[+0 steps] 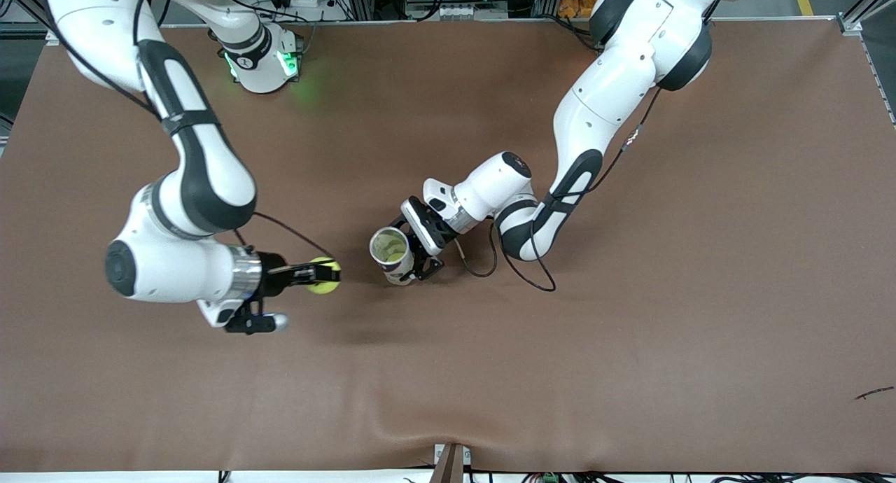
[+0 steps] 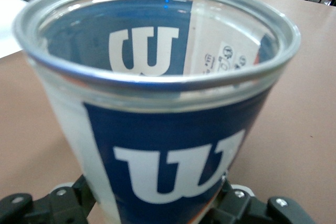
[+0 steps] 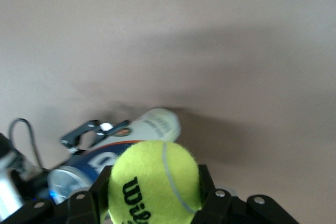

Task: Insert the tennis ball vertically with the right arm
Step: 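Carry the second ball over the can and drop it in with the right gripper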

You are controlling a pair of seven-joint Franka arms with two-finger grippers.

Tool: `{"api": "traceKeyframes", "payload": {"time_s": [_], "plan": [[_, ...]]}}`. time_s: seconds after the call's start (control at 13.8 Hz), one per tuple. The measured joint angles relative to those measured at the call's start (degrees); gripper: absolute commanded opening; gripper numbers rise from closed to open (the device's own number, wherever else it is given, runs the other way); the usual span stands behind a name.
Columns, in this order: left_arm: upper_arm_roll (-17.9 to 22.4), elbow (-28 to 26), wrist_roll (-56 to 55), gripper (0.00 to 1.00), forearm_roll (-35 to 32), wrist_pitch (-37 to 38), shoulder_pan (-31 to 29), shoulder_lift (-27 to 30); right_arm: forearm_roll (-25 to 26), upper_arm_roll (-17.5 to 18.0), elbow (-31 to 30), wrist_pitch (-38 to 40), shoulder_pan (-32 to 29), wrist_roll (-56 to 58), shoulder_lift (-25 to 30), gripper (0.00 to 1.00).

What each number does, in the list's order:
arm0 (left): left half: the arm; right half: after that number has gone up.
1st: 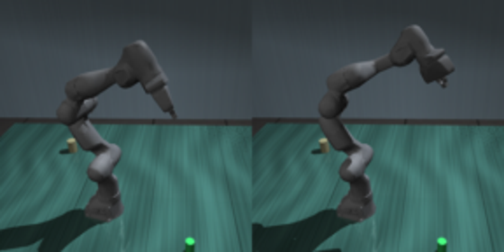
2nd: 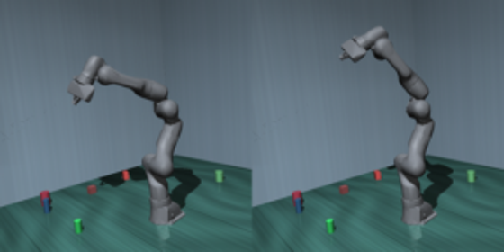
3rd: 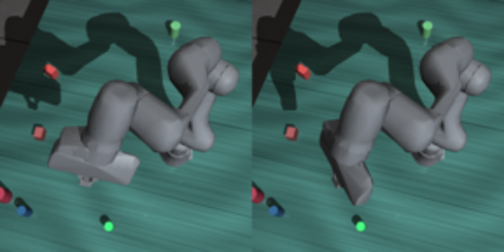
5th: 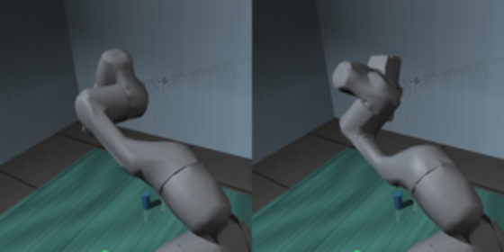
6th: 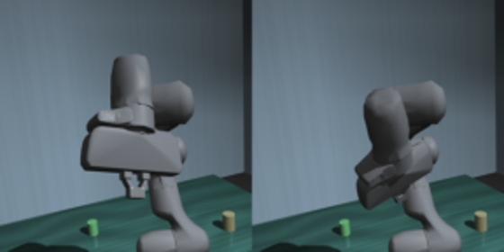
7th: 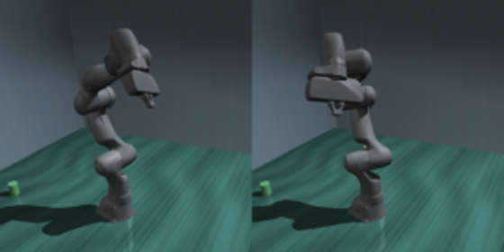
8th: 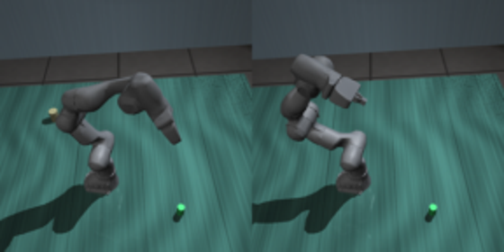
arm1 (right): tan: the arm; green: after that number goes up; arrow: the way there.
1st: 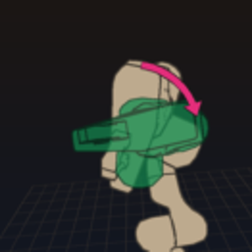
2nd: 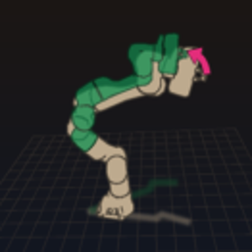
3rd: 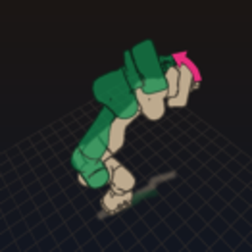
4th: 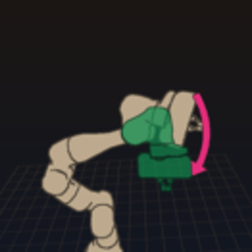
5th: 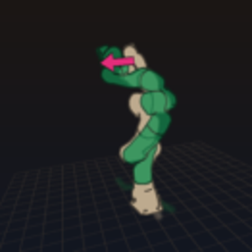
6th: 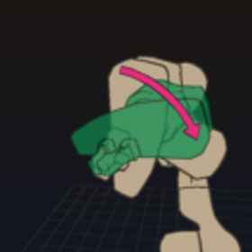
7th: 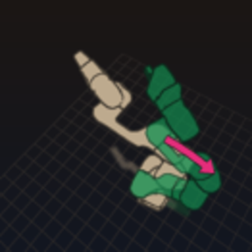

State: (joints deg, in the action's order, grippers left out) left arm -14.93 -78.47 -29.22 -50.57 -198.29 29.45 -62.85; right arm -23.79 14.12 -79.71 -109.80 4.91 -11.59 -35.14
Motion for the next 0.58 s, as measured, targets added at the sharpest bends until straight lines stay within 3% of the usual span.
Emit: {"api": "traceKeyframes", "payload": {"time_s": [0.22, 0.58], "plan": [[0.0, 0.0, 0.0, 0.89, 0.0, 0.0, 0.0, 0.0, -0.1, 2.8, 0.0, -0.7, 0.4, -7.9, 0.3, 0.4], [0.0, 0.0, 0.0, 0.9, 0.0, 0.0, 0.0, 0.0, 0.0, 3.4, 0.1, -0.9, 3.2, -15.7, 0.8, 0.41]]}}
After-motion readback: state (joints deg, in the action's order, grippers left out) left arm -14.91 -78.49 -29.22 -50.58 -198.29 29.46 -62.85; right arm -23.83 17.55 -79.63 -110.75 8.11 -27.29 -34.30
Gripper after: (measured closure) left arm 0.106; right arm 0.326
